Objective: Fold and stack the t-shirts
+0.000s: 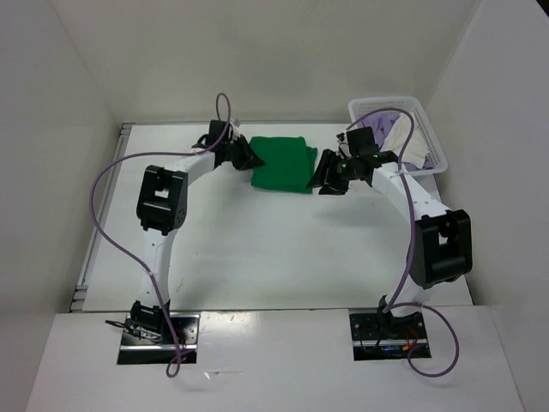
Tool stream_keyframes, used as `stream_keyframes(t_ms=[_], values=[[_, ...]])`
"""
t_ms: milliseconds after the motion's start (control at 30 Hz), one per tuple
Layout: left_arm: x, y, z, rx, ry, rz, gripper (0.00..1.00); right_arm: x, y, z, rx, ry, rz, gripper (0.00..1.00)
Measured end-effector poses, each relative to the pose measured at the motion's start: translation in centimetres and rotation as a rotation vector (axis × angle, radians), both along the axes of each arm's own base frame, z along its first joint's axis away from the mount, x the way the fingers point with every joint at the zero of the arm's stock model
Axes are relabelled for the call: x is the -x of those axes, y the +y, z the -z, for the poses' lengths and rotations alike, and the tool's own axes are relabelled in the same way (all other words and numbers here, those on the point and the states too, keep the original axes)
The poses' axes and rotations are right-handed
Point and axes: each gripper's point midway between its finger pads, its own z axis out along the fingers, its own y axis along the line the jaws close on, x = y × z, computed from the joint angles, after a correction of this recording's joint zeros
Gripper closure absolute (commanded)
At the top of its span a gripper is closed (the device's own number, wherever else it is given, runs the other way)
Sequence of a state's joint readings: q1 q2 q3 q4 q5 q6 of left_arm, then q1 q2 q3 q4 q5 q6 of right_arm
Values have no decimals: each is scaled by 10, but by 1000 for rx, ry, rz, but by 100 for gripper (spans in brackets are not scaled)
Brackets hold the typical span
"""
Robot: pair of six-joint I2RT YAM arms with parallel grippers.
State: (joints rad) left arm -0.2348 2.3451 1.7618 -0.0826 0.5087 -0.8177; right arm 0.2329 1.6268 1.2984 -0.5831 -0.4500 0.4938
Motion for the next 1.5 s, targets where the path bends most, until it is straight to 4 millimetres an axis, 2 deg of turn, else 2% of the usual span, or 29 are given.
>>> stream_keyframes(t_ms=[100, 167, 233, 300, 333, 433, 467, 500, 533, 567, 633, 667, 767, 900, 933, 1000, 1033, 1067, 1100, 1133, 1200, 1233, 1300, 1400, 1467, 1500], values=[[-28, 23, -27, 7, -62, -51, 90, 4, -1, 2, -2, 4, 2, 44], [-48, 63, -40, 5, -94, -125, 90, 5, -1, 3, -3, 2, 0, 44], [-63, 119, -45, -3, -103, -222, 86, 6, -1, 3, -2, -1, -4, 44], [-75, 194, -45, -22, -103, -354, 84, 6, -1, 3, 1, -6, -14, 44], [-77, 229, -44, -30, -103, -417, 79, 6, -1, 3, 2, -8, -18, 44], [-70, 335, -40, -66, -95, -607, 61, 7, 0, 3, -3, -10, -28, 44], [-64, 362, -37, -78, -91, -661, 42, 8, 1, 2, -8, -9, -34, 44], [-55, 383, -33, -91, -79, -702, 29, 9, 2, 2, -13, -9, -40, 44], [-46, 396, -28, -92, -62, -735, 14, 9, 3, 1, -18, -8, -45, 44], [-36, 405, -24, -95, -45, -760, 3, 10, 4, 1, -21, -8, -50, 42], [-21, 408, -17, -95, -11, -781, 0, 11, 5, 1, -27, -8, -57, 40], [-16, 403, -15, -93, 5, -779, 0, 11, 6, 0, -29, -7, -60, 39], [-2, 380, -16, -95, 23, -752, 0, 11, 7, 1, -34, -4, -63, 37], [27, 353, -29, -104, 31, -738, 0, 9, 8, 0, -42, -7, -56, 37], [36, 349, -35, -106, 30, -745, 0, 8, 8, 0, -43, -8, -52, 39], [52, 347, -46, -112, 23, -773, 0, 4, 8, 1, -40, -13, -42, 53], [60, 347, -52, -117, 12, -787, 3, 2, 7, 2, -34, -12, -32, 60], [68, 346, -58, -122, 1, -800, 10, -3, 6, 4, -26, -9, -15, 77], [75, 343, -63, -125, -8, -807, 33, -8, 4, 4, -13, -14, 2, 83], [81, 342, -69, -128, -16, -820, 40, -16, 3, 4, 0, -15, 27, 87], [87, 333, -81, -149, -48, -808, 50, -35, -1, -1, 25, -44, 78, 88], [87, 324, -88, -155, -65, -789, 55, -44, -3, -4, 34, -62, 102, 88], [86, 291, -97, -161, -93, -715, 56, -65, -6, -17, 51, -112, 153, 88], [89, 223, -98, -163, -109, -551, 56, -102, -17, -42, 67, -194, 235, 90], [101, 171, -91, -151, -95, -421, 54, -129, -34, -55, 82, -245, 300, 90], [109, 149, -87, -147, -83, -364, 52, -140, -48, -59, 97, -260, 341, 87]])
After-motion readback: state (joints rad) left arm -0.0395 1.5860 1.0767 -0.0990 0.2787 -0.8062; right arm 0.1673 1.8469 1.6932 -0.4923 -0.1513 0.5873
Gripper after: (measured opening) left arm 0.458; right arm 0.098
